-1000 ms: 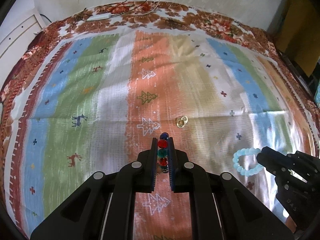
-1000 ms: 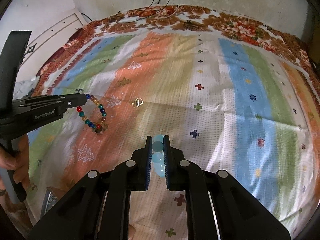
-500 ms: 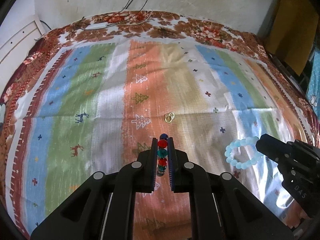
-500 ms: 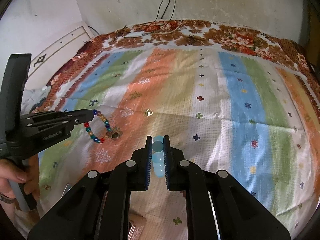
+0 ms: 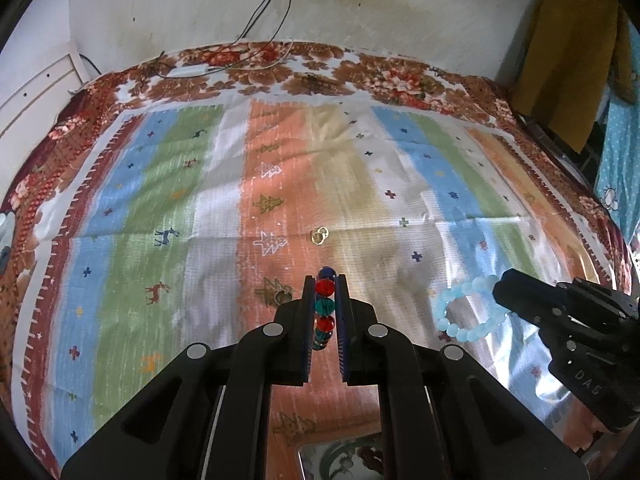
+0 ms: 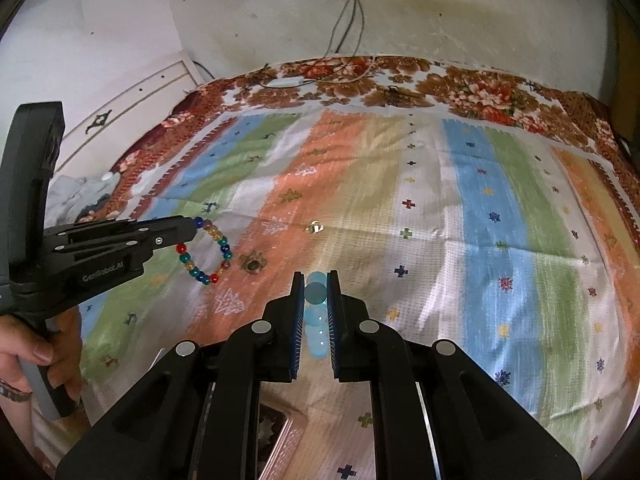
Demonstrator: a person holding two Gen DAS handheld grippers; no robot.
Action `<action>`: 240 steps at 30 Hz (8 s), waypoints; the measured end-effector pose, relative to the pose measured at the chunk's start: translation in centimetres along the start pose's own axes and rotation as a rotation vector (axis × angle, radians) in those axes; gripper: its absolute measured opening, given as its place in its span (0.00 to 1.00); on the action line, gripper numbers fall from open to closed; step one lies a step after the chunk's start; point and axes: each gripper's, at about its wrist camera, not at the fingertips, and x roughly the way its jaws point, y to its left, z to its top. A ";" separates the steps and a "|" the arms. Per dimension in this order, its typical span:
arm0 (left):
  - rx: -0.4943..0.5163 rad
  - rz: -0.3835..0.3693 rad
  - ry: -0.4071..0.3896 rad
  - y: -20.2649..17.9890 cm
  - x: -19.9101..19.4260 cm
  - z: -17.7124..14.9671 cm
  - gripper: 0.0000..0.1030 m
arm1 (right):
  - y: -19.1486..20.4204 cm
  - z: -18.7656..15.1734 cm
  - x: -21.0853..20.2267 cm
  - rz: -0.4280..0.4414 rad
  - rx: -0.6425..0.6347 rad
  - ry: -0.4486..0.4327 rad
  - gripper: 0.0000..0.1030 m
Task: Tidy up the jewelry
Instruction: 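Lift both bracelets and carry them back over the tin box, then open both tools to drop the bracelets into the tin box, then move both tools forward toward the two small gold rings, then grasp one gold ring with the left tool while the right tool grasps the other ring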
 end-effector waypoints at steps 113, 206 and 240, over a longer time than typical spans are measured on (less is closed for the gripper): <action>-0.045 0.063 0.140 3.6 -0.3 -5.6 0.52 | 0.7 -3.8 0.0 0.065 -0.002 0.063 0.52; 0.328 -0.065 0.230 4.2 14.3 -2.0 0.21 | 0.1 4.5 21.4 0.128 -0.225 0.210 0.52; 0.291 -0.082 0.249 4.7 14.7 -2.0 0.18 | 0.8 4.8 22.9 0.087 -0.272 0.196 0.13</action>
